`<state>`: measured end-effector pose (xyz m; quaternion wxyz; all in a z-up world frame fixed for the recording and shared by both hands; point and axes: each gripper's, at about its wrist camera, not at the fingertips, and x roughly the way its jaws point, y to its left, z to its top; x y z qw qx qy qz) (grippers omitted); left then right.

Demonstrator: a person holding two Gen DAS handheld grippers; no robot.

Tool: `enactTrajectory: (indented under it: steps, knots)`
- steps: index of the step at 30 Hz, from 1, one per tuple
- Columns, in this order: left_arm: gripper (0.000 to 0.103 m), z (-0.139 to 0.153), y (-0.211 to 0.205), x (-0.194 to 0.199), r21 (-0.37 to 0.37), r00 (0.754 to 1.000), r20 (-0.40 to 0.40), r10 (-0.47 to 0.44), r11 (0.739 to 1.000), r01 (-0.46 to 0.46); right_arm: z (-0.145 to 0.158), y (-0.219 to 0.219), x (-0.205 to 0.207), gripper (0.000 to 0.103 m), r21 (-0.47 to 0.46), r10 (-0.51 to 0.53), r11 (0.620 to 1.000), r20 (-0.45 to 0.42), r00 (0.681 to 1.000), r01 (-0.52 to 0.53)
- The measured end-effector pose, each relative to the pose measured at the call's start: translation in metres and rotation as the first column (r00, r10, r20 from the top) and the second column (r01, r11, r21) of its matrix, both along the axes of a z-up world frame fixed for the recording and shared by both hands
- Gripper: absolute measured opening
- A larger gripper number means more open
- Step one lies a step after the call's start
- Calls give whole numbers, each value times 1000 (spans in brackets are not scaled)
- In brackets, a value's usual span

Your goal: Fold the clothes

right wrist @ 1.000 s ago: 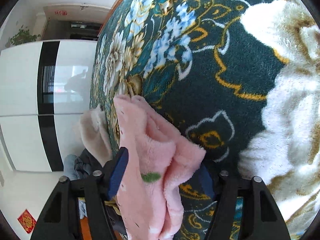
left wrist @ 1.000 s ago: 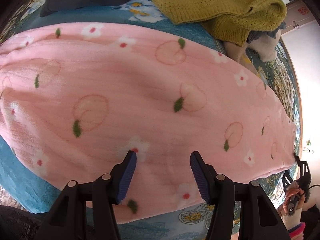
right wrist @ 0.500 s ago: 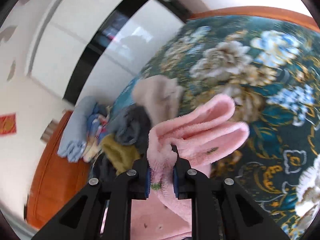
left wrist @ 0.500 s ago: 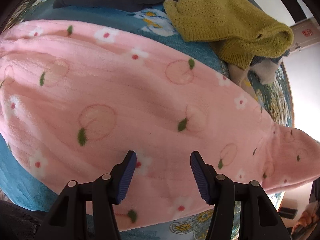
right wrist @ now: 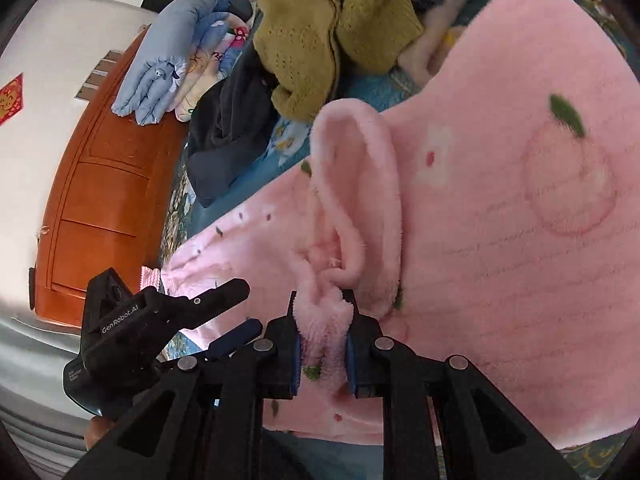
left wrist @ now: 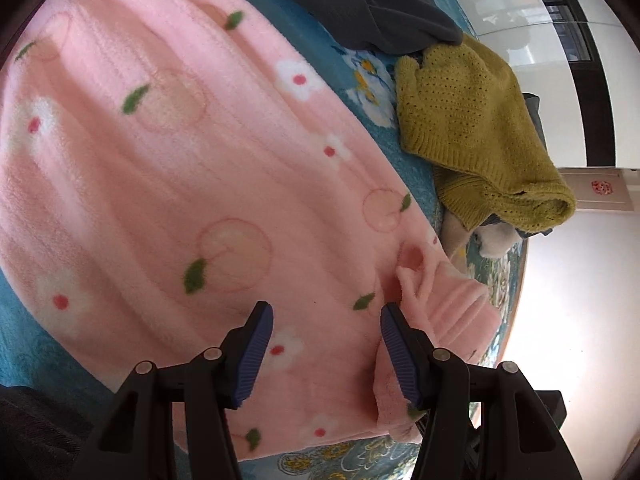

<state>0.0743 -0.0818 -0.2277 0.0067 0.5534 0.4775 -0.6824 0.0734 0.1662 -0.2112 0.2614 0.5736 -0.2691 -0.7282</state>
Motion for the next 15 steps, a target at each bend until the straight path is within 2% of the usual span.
enactTrajectory:
  steps: [4,10,11,12,14,15]
  knots:
    - [60,-1,-2,6,74,1000,-6,14,997,-14,28,-15,-1,18,9,88,996,-117,989,-88]
    - [60,-8,-4,5,96,999,28,37,995,-39,16,-46,0,22,141,220,968,-96,971,-205]
    - [60,-9,-5,4,96,999,29,42,994,-45,9,-48,3,25,151,236,963,-75,969,-223]
    - [60,-9,-6,4,93,998,24,49,994,-51,5,-49,6,35,143,252,960,-64,966,-241]
    - [60,-7,-7,2,82,998,8,62,995,-63,5,-50,14,46,91,299,952,-61,952,-293]
    - [60,-6,-7,1,79,998,-5,63,995,-63,7,-51,16,48,74,325,945,-71,943,-320]
